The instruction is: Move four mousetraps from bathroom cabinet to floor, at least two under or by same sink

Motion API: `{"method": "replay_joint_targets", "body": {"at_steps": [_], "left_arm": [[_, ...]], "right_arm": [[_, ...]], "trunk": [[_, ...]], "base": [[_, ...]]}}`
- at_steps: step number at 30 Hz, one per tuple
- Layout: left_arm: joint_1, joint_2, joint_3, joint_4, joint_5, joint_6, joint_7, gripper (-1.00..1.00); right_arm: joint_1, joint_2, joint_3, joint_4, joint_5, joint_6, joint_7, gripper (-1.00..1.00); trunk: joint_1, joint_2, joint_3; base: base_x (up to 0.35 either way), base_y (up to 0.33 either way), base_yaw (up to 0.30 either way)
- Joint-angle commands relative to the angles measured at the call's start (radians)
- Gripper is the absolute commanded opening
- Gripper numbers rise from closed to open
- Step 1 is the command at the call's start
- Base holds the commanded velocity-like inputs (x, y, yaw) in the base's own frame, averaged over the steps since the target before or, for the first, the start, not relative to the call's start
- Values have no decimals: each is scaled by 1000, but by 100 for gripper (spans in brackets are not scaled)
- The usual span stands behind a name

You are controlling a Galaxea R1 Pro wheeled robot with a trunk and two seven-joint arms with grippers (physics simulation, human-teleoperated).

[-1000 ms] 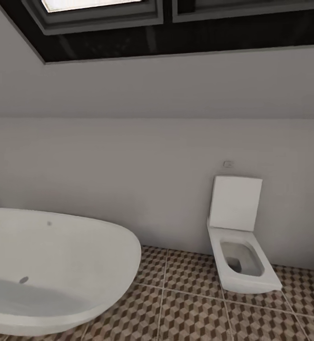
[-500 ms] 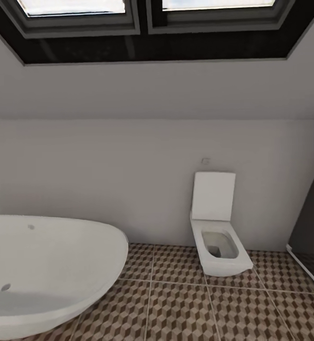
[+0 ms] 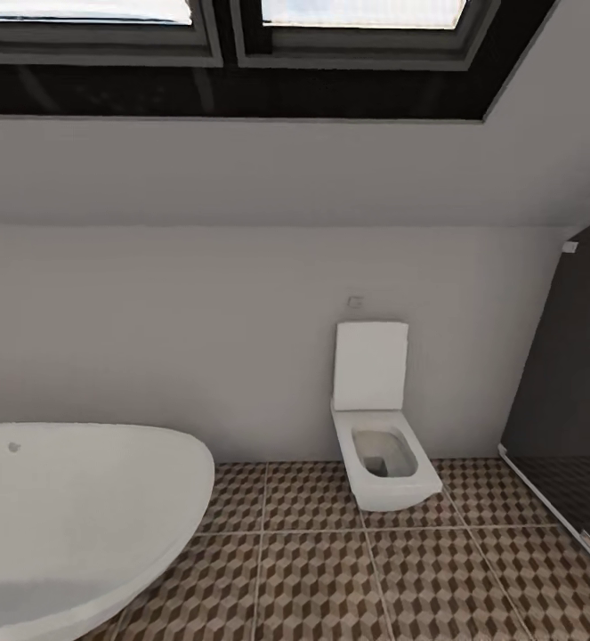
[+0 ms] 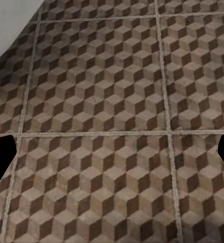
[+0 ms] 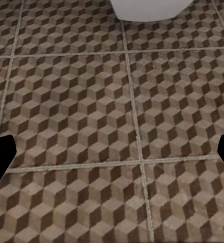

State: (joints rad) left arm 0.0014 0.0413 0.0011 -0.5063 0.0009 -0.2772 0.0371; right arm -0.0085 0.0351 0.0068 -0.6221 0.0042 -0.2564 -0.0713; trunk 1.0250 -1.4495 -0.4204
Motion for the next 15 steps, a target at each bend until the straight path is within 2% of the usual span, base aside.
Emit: {"method": "replay_joint_targets", "body": {"at_steps": [1,15], "left_arm": [[0,0,0,0,0,-2,3,100],[0,0,0,2,0,-1,3,100]], "right_arm": [[-1,0,0,1,0,-3,-4,100],[-1,0,1,1,0,-3,-4,100]], "trunk": [[0,-1,0],[0,-1,6]], "base": [[0,0,-218],[0,0,-218]]}}
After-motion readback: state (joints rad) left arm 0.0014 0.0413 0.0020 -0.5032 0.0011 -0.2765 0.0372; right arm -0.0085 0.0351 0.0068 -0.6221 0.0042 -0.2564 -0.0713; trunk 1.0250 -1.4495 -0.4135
